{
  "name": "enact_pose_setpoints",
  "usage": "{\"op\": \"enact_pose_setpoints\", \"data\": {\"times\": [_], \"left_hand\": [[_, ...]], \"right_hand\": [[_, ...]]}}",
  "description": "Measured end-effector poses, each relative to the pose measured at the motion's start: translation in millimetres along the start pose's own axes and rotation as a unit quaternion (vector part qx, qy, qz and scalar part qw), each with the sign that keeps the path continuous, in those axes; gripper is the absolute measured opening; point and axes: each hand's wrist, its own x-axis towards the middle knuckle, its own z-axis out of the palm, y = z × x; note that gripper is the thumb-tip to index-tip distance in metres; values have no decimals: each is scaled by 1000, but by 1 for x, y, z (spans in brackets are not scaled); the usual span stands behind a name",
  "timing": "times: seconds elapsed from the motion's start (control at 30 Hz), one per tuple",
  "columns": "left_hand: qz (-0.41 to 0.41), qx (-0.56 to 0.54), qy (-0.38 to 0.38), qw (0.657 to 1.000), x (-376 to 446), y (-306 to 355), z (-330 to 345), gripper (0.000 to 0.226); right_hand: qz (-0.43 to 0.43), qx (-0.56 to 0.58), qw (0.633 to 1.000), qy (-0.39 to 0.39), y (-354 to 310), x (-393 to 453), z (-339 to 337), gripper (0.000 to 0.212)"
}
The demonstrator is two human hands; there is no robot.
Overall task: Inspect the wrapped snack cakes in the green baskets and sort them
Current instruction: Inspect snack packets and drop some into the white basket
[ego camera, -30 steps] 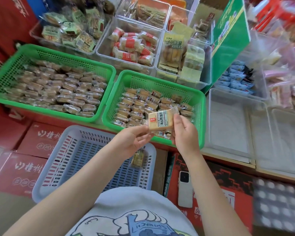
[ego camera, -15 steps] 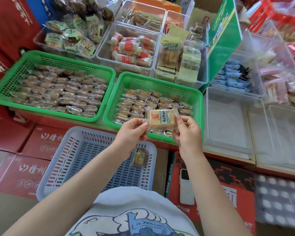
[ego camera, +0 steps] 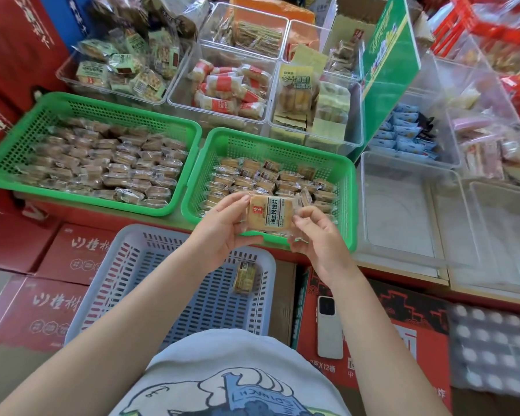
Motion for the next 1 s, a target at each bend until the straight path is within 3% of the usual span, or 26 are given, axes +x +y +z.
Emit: {"op": "enact_pose_setpoints", "data": {"times": [0.23, 0.4, 0.57, 0.7, 0.77, 0.83, 0.9, 1.0], "left_hand": [[-5, 29, -43, 999, 4, -1, 0, 8], [-20, 16, -37, 999, 12, -6, -5, 17], [-45, 9, -46, 998, 22, -5, -10, 26], [-47, 27, 3, 998, 32, -7, -20, 19], [-50, 24, 30, 998, 39, -9, -25, 7], [-54, 27, 49, 997, 47, -10, -29, 9], [-59, 46, 69, 995, 58, -12, -33, 14], [-53, 157, 131, 977, 76, -17, -41, 25]], "right_hand": [[12, 138, 990, -31, -9, 5, 7, 18], [49, 258, 963, -54, 0, 15, 2, 14], [75, 273, 959, -15, 14, 26, 3, 11], [88, 177, 979, 44, 21, 43, 3, 24], [90, 85, 992, 36, 23, 50, 5, 28], [98, -30, 995, 8, 24, 57, 6, 40], [86, -135, 987, -1, 25, 65, 8, 28], [50, -200, 977, 49, 26, 81, 7, 16]]}}
